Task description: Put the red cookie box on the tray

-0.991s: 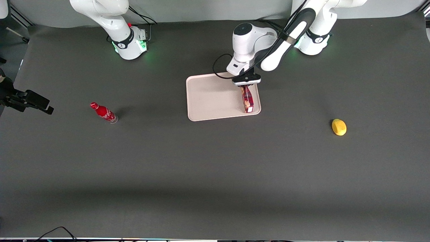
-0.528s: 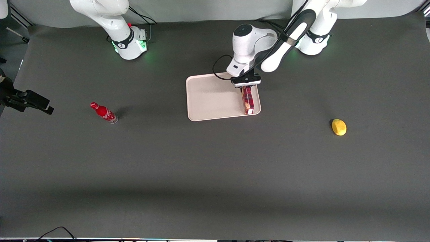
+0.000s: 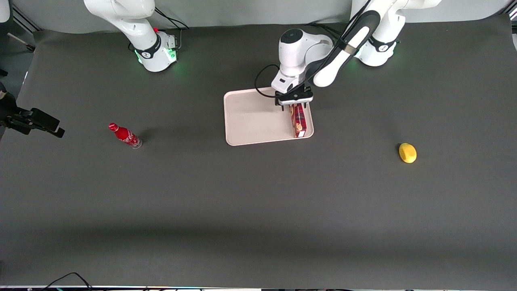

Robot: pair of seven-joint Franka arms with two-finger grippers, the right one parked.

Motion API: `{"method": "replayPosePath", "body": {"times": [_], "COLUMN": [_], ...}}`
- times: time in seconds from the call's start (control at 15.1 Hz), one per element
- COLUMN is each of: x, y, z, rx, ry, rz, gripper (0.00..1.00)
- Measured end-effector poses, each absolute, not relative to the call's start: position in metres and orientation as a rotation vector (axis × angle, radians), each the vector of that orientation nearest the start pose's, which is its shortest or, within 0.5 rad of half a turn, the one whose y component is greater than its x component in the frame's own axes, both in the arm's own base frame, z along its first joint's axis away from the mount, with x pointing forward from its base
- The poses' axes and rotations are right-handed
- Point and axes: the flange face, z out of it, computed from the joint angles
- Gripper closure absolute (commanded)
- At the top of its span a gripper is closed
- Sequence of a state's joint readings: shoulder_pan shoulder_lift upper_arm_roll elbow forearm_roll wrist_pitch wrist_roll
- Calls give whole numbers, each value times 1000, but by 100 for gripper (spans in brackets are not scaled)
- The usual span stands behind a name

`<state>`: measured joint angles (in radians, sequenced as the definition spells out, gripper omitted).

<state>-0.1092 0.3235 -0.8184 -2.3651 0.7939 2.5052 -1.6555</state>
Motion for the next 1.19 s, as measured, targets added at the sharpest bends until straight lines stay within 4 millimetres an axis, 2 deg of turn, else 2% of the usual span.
{"method": "replayPosePath", "body": {"times": [0.26,0.46,0.59,0.73,0.86,0.92,1.06,1.19], "x": [301,324,342,367,401,419,450,474], "y": [-418,-421,-424,-420,-401,-385,-338,-276], "z": [241,262,287,326,380,410,461,495], "rx": [-3065,-3007,-2982,-2956,-2928,-2927,-2939,-2957], "ry": [-136,-133,-105,-75,-1,36,78,128], "rz": [-357,-412,-384,-278,-156,-113,-83,-46], "gripper": [0,0,0,0,0,0,0,0]}}
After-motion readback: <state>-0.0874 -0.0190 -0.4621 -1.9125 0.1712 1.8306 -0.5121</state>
